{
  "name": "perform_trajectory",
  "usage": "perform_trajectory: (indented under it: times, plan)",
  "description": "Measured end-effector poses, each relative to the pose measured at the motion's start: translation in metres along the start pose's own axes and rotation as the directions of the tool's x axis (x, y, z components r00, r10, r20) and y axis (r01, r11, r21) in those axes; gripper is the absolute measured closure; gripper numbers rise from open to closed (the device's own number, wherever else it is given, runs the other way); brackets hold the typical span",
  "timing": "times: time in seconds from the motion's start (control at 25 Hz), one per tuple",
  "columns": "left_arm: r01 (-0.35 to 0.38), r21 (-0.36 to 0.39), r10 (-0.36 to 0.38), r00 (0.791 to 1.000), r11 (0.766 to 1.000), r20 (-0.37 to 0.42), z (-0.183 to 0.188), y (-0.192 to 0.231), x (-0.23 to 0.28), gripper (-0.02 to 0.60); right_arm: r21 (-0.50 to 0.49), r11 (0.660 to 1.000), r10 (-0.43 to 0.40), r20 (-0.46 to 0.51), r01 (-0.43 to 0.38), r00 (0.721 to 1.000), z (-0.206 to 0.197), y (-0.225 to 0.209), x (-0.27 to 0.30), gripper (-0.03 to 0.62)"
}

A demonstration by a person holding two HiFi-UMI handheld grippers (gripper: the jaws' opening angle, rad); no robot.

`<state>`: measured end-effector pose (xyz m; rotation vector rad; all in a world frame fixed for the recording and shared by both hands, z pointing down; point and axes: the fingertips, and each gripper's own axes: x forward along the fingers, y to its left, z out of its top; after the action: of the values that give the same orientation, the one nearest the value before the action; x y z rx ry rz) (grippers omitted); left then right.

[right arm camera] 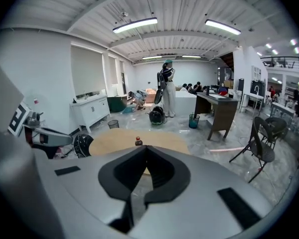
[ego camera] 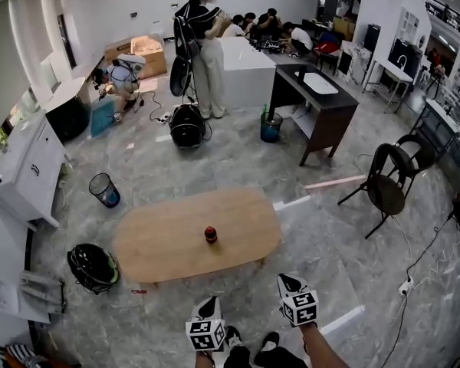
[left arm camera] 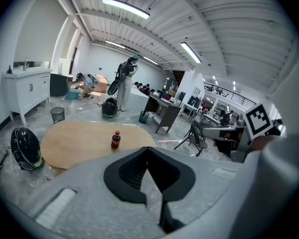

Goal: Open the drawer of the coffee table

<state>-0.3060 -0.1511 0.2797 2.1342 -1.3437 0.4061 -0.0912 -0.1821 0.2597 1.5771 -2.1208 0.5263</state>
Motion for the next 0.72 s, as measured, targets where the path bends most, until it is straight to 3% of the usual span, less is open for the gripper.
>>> perform_trajectory:
  times: [0.16, 0.36, 0.72]
  plan:
    - [-0.026, -0.004, 0.026, 1.000, 1.000, 0.003, -0.015, 0.014, -0.008, 0.571, -0.076, 0.996, -0.054, 0.013, 0.055, 0.998, 0.005, -0.020, 0.005, 0.577]
    - [-0.101, -0.002, 0.101, 0.995, 0.995, 0.002, -0.036, 0.029, -0.006, 0.571, -0.053, 0.998, -0.027, 0.058, 0.030, 0.998, 0.006, -0.040, 0.012, 0.579]
    - [-0.146, 0.106, 0.142, 0.989, 0.984, 0.052, -0.084, 0.040, 0.057, 0.571, 0.074, 0.997, 0.023, 0.071, -0.028, 0.997, -0.081, -0.081, 0.067, 0.579]
